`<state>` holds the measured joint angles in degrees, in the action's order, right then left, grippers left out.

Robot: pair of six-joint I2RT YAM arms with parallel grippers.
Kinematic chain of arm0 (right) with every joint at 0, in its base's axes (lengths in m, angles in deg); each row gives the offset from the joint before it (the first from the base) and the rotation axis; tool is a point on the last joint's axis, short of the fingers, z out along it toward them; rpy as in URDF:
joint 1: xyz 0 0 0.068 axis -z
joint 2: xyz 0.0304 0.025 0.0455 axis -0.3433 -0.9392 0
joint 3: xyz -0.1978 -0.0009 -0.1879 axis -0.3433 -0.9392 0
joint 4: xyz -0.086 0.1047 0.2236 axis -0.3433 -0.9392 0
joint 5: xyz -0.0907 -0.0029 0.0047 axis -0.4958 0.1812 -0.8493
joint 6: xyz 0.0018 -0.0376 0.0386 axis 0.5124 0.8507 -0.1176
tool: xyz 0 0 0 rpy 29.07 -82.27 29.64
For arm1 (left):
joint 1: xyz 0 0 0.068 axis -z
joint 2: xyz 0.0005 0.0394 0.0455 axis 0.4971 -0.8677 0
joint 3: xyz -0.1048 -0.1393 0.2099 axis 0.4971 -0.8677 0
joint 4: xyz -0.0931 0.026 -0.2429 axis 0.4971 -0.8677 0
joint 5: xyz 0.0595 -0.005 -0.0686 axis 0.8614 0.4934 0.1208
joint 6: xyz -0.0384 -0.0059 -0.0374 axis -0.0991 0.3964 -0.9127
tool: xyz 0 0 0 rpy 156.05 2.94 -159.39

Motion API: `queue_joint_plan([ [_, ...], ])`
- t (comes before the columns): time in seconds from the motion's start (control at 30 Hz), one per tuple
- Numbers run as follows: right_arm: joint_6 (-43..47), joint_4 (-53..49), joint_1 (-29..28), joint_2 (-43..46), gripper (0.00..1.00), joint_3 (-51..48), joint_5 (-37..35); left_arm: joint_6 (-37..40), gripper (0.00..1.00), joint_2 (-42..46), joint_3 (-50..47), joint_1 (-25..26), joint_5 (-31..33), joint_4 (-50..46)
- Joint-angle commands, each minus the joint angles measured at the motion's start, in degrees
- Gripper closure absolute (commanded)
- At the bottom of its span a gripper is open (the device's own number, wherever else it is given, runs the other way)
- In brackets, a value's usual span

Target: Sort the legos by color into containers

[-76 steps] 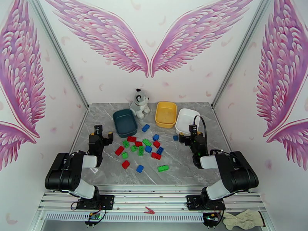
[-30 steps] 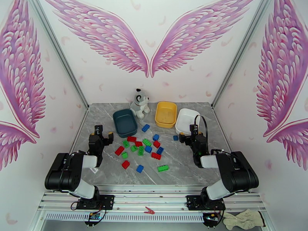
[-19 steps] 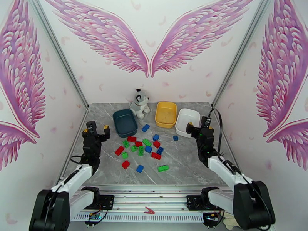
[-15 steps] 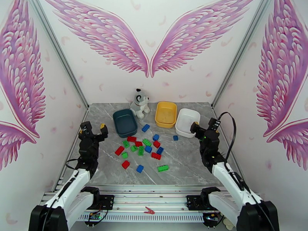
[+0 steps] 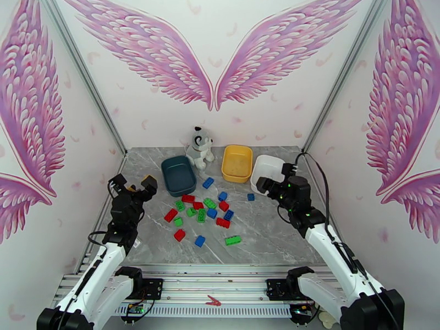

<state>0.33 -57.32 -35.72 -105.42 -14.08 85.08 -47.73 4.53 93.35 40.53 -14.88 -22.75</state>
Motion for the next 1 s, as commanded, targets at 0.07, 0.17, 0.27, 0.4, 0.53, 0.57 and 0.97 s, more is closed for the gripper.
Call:
queue_joint_plan([
  [0.07,7.1,-13.0,-16.9,-10.0,0.14,5.6,-3.5,1.2,0.01,0.9,-2.0,11.9,1.7,-4.3],
  [0.17,6.1,-17.6,-25.0,-14.0,0.13,6.9,-11.9,1.8,0.01,-0.3,-0.4,14.2,-1.0,-6.3],
  [0.27,2.3,-19.7,-31.2,-13.0,0.10,4.4,-18.8,1.0,0.03,-0.2,0.2,15.0,-0.8,-8.0],
  [0.4,-3.9,-18.8,-33.3,-8.2,0.01,-2.9,-20.3,-1.8,0.03,0.0,-0.9,15.1,-0.3,-7.6],
  [0.53,-8.0,-16.3,-35.7,-6.0,0.01,-9.3,-19.5,-1.5,0.01,0.2,-0.5,15.2,0.5,-8.5],
  [0.57,-8.9,-15.6,-36.6,-6.4,0.01,-10.3,-19.6,-1.6,0.01,0.4,-0.7,15.2,0.9,-8.7],
  [0.97,-11.5,-7.1,-42.0,-15.2,0.01,-11.2,-20.3,-2.3,0.01,2.3,-1.2,15.2,2.3,-9.2],
])
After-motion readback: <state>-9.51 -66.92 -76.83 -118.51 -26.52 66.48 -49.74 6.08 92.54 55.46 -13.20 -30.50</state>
